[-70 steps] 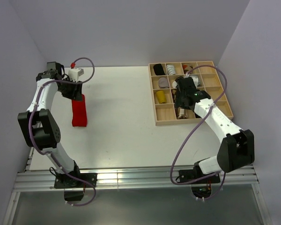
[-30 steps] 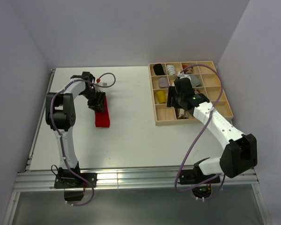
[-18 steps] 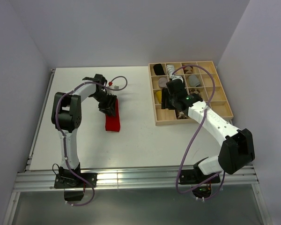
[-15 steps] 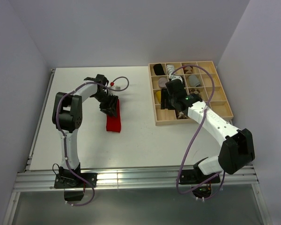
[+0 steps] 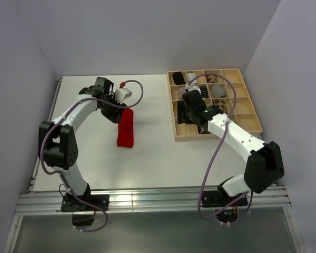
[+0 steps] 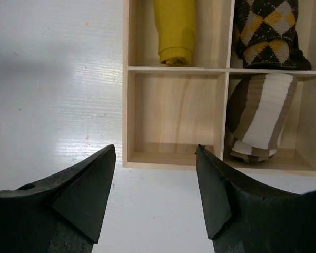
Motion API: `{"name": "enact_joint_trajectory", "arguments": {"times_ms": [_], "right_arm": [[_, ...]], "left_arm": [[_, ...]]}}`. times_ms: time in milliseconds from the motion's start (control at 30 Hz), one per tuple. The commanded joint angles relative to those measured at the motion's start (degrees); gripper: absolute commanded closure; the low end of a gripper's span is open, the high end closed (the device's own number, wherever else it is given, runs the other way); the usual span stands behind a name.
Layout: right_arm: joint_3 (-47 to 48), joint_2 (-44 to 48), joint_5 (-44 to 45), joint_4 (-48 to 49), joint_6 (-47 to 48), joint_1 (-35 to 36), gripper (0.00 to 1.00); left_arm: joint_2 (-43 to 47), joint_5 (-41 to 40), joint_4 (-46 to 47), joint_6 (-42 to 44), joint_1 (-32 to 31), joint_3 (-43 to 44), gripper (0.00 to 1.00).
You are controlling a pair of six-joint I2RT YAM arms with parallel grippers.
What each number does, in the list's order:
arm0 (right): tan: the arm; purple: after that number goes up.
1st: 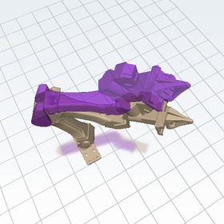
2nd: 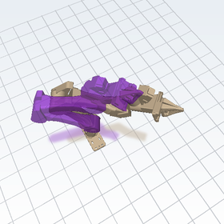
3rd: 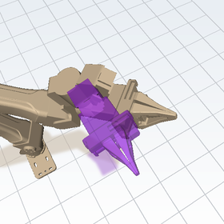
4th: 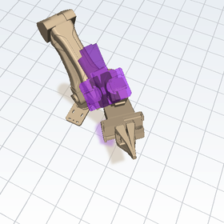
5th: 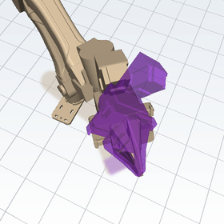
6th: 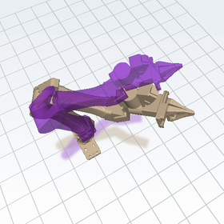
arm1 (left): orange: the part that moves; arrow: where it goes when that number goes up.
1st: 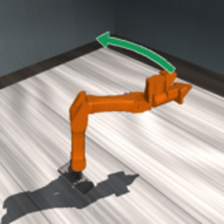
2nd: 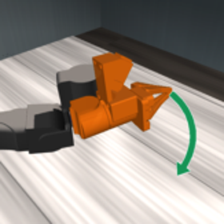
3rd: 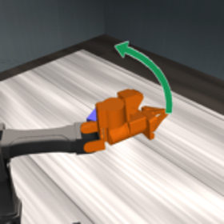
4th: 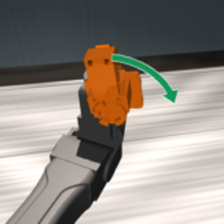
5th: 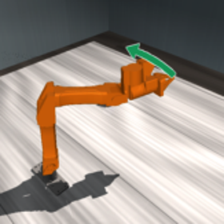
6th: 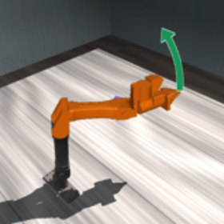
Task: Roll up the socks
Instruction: Move the sock to the center of the board.
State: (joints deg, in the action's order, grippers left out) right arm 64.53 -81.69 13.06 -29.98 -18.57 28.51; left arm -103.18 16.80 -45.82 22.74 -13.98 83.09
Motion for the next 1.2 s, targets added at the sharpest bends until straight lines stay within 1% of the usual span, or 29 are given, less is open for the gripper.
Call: {"name": "enact_joint_trajectory", "arguments": {"times_ms": [0,67,100,133,167,200,233,267,300,367,433,500,600,700,733,900,1100,1167], "right_arm": [[2.6,-0.8,1.7,1.9,-0.1,0.2,0.30],[2.4,-1.0,1.9,1.9,-0.1,0.4,0.30],[2.2,-0.9,2.0,1.9,-0.3,0.4,0.30],[1.9,-0.8,2.1,2.0,-0.4,0.5,0.30],[1.7,-0.8,2.2,2.1,-0.6,0.5,0.30],[1.6,-0.7,2.4,2.2,-0.8,0.5,0.30],[1.3,-0.8,2.8,2.1,-0.9,0.5,0.30],[1.1,-0.8,2.9,1.9,-1.1,0.6,0.30],[1.0,-0.8,3.3,1.7,-1.6,0.6,0.30],[0.3,-0.4,3.6,1.5,-2.3,0.6,0.30],[-0.3,-0.1,4.2,1.3,-2.7,0.7,0.30],[-1.0,0.2,4.5,1.1,-3.3,0.7,0.30],[-1.8,1.0,4.7,1.0,-4.3,0.8,0.31],[-2.2,1.4,4.8,0.9,-4.9,0.8,0.31],[-2.4,1.5,4.9,0.9,-5.0,0.9,0.31],[-2.7,1.8,5.5,0.1,-5.1,1.0,0.31],[-3.1,2.1,5.5,-0.1,-5.2,1.0,0.31],[-3.0,1.9,5.6,-0.1,-5.2,1.0,0.31]], "left_arm": [[7.5,-6.1,6.9,12.7,-1.0,-8.4,0.46],[11.2,-7.3,9.8,17.1,-1.4,-13.8,0.46],[15.2,-8.0,12.4,20.6,-1.6,-19.5,0.46],[17.3,-9.9,15.0,21.9,-2.2,-22.3,0.45],[20.8,-10.8,20.3,24.2,-2.8,-25.2,0.43],[22.4,-12.2,23.0,24.9,-3.5,-30.6,0.42],[24.1,-12.8,25.2,26.1,-5.3,-33.2,0.42],[25.9,-12.7,30.7,27.9,-5.8,-35.8,0.42],[29.4,-12.1,32.5,29.1,-6.1,-40.2,0.41],[33.8,-10.9,38.5,31.6,-6.4,-44.1,0.37],[35.9,-9.2,39.8,33.4,-6.6,-47.8,0.34],[38.1,-7.0,41.0,35.4,-6.8,-50.6,0.32],[39.4,-4.7,42.7,37.3,-7.6,-53.1,0.31],[38.3,-1.0,42.4,36.6,-8.1,-52.6,0.30],[38.1,0.2,41.6,36.3,-8.3,-52.5,0.25],[36.9,1.5,41.7,36.0,-10.8,-52.6,0.24],[34.2,4.2,36.3,34.1,-12.0,-49.1,0.25],[33.3,4.1,36.5,34.1,-12.1,-49.0,0.25]]}}
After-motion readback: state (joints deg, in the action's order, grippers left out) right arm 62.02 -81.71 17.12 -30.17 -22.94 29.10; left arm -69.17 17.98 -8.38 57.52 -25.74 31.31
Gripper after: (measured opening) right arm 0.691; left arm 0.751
